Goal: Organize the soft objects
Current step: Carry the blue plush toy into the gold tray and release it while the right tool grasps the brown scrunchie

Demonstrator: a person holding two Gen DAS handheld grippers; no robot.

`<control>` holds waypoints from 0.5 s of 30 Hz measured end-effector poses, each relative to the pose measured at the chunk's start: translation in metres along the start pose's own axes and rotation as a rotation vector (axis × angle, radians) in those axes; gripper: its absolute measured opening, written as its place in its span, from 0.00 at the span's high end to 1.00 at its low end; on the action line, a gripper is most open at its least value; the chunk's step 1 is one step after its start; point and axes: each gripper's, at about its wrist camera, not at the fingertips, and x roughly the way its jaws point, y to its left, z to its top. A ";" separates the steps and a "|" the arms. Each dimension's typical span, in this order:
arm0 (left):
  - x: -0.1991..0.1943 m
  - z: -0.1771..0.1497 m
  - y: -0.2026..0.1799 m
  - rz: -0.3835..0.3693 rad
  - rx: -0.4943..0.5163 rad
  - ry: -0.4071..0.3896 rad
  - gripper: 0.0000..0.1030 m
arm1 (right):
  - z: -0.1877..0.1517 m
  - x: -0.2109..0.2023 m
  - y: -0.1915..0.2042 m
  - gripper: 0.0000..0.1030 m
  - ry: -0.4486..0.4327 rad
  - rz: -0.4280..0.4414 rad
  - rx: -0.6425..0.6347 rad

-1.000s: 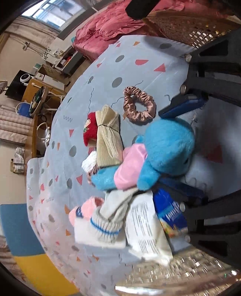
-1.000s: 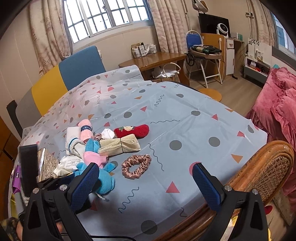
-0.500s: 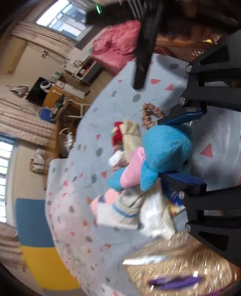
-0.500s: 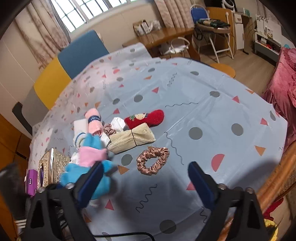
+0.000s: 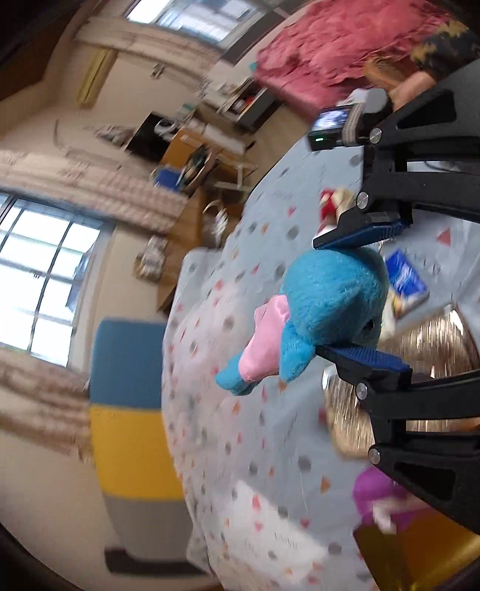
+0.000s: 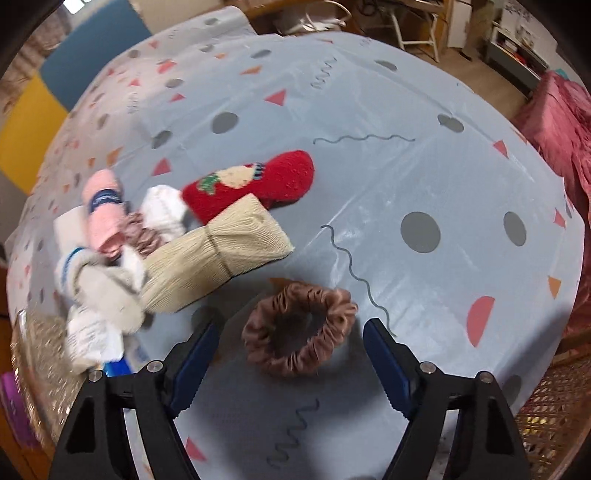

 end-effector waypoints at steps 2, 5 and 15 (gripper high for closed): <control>-0.016 0.005 0.024 0.040 -0.044 -0.030 0.52 | 0.001 0.009 0.005 0.20 0.018 -0.006 -0.013; -0.042 0.005 0.057 0.118 -0.084 -0.080 0.52 | -0.005 0.015 0.019 0.21 -0.005 -0.081 -0.118; -0.113 -0.047 0.165 0.335 -0.251 -0.139 0.51 | -0.015 0.017 0.033 0.28 -0.006 -0.137 -0.235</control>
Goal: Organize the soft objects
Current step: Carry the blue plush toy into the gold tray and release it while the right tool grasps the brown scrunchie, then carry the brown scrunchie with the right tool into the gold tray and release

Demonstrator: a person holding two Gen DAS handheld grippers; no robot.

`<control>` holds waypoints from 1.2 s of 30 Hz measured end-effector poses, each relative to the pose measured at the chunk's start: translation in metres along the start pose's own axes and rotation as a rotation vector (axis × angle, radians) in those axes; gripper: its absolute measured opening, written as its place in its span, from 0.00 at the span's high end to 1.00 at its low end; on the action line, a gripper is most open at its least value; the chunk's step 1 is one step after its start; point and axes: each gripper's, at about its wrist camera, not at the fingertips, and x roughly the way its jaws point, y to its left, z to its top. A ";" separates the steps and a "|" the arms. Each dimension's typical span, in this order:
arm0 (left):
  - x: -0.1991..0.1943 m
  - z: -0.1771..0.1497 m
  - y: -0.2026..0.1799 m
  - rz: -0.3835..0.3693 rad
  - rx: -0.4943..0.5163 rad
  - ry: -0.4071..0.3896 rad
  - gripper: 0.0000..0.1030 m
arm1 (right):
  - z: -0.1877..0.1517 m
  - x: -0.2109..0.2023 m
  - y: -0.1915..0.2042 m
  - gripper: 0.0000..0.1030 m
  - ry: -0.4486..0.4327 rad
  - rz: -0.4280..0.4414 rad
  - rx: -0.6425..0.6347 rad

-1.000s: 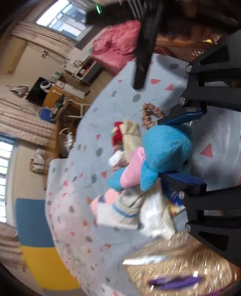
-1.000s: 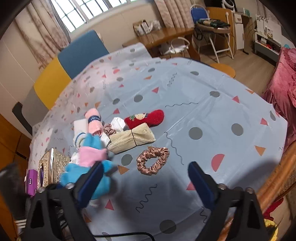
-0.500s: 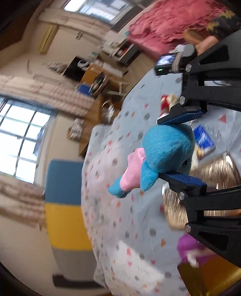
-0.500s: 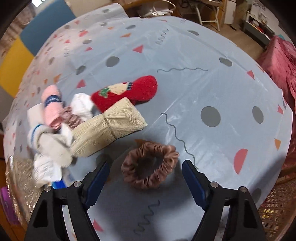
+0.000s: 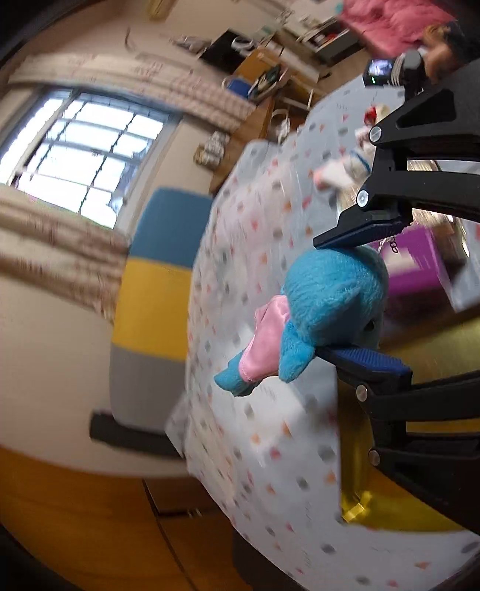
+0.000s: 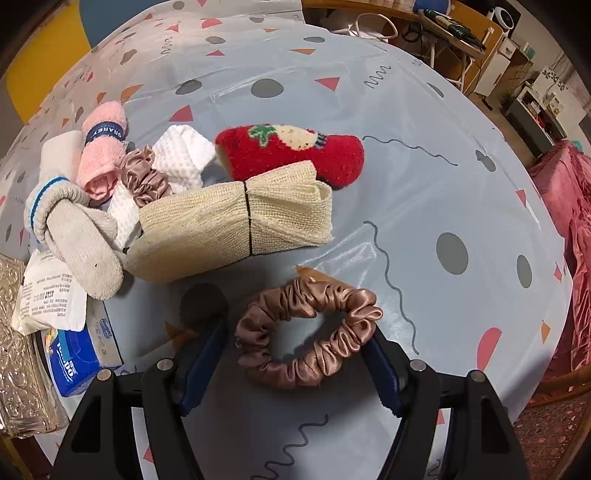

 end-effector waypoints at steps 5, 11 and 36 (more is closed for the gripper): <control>0.004 -0.040 0.053 0.096 -0.078 0.076 0.51 | -0.001 0.000 -0.003 0.28 -0.001 0.001 -0.005; 0.021 -0.084 0.088 0.151 -0.138 0.176 0.50 | -0.002 0.000 0.003 0.32 -0.014 -0.008 -0.022; -0.018 -0.116 0.081 0.250 -0.126 0.125 0.12 | -0.021 -0.017 0.024 0.75 -0.067 -0.031 -0.123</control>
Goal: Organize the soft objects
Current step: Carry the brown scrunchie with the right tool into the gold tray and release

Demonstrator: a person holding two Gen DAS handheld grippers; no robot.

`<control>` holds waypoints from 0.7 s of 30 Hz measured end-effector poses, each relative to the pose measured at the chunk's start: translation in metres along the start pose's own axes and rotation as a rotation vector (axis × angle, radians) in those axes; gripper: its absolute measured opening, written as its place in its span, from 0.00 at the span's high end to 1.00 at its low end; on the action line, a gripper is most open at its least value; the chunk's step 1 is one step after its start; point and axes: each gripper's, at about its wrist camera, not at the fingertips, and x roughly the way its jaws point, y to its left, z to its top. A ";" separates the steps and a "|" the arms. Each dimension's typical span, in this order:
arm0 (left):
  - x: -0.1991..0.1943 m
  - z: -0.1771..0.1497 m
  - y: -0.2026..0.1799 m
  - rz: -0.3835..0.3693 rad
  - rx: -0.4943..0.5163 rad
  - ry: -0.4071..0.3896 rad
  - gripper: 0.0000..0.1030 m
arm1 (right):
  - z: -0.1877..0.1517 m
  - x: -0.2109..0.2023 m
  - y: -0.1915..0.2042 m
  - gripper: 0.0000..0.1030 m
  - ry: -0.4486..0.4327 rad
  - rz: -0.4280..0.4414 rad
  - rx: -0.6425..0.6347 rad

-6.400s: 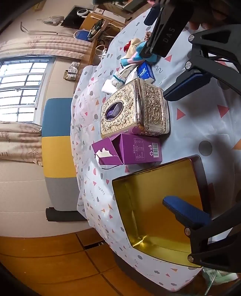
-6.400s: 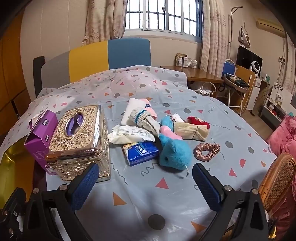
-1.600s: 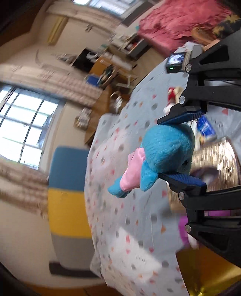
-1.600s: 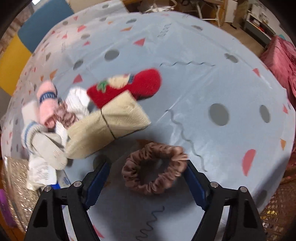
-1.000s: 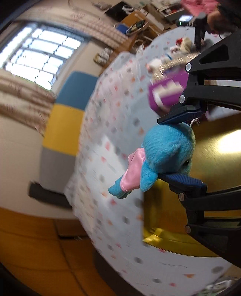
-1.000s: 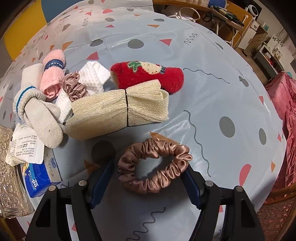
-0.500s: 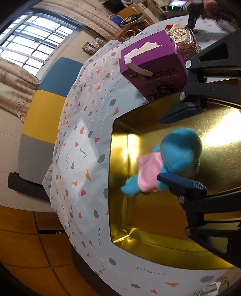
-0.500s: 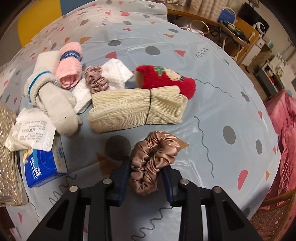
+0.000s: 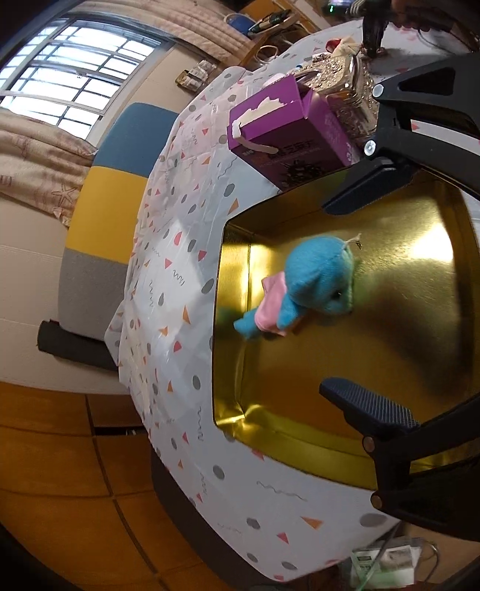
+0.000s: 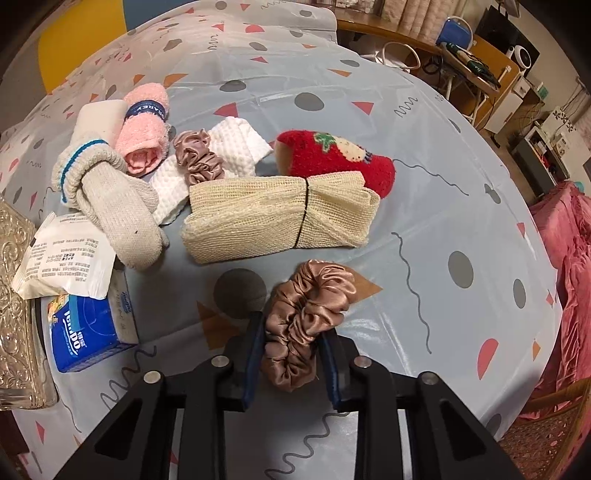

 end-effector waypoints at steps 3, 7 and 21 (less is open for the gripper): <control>-0.008 -0.003 0.001 0.010 0.006 -0.008 0.11 | 0.000 -0.004 0.002 0.77 -0.001 0.006 -0.006; -0.016 -0.007 0.000 0.014 0.015 -0.020 0.10 | -0.004 -0.011 0.012 0.77 -0.002 0.032 -0.021; -0.023 -0.012 -0.002 -0.008 0.039 -0.019 0.10 | -0.025 -0.057 0.048 0.85 -0.094 0.195 -0.071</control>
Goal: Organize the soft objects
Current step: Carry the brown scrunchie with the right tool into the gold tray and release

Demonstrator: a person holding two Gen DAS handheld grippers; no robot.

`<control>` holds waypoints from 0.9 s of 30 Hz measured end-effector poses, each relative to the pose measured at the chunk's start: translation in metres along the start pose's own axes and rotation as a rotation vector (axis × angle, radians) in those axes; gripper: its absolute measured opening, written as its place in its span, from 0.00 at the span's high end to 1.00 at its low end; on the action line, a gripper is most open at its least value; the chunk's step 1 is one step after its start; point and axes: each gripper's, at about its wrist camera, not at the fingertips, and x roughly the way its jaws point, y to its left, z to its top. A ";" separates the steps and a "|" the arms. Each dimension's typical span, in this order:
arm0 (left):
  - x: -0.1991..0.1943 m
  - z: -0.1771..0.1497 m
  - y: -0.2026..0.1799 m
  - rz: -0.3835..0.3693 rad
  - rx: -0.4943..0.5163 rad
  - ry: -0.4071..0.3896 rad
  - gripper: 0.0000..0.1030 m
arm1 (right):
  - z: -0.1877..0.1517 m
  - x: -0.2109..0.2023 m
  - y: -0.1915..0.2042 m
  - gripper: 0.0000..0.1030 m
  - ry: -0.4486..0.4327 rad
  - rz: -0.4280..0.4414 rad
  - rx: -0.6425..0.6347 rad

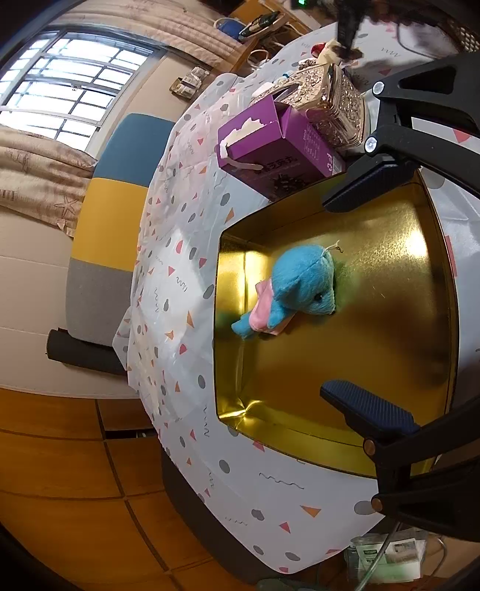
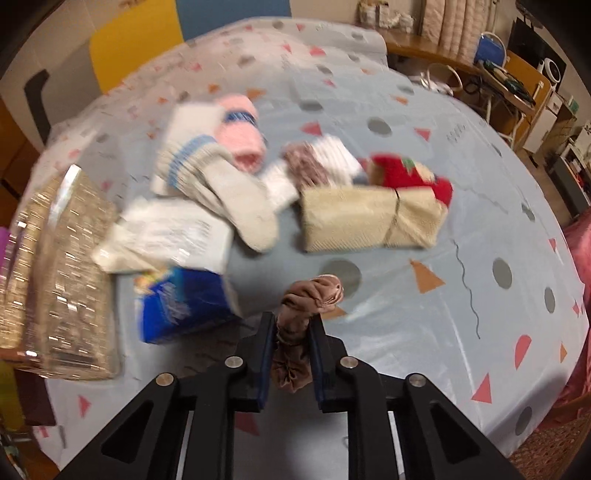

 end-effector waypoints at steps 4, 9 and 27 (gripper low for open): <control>0.001 -0.002 0.002 -0.009 -0.008 0.004 0.10 | 0.018 -0.032 0.015 0.86 -0.097 0.030 -0.014; -0.001 -0.003 0.004 -0.018 -0.015 0.003 0.10 | 0.054 -0.073 0.062 0.86 -0.211 0.097 -0.107; -0.007 -0.007 0.036 0.035 -0.079 0.000 0.09 | 0.038 -0.127 0.304 0.86 -0.304 0.484 -0.572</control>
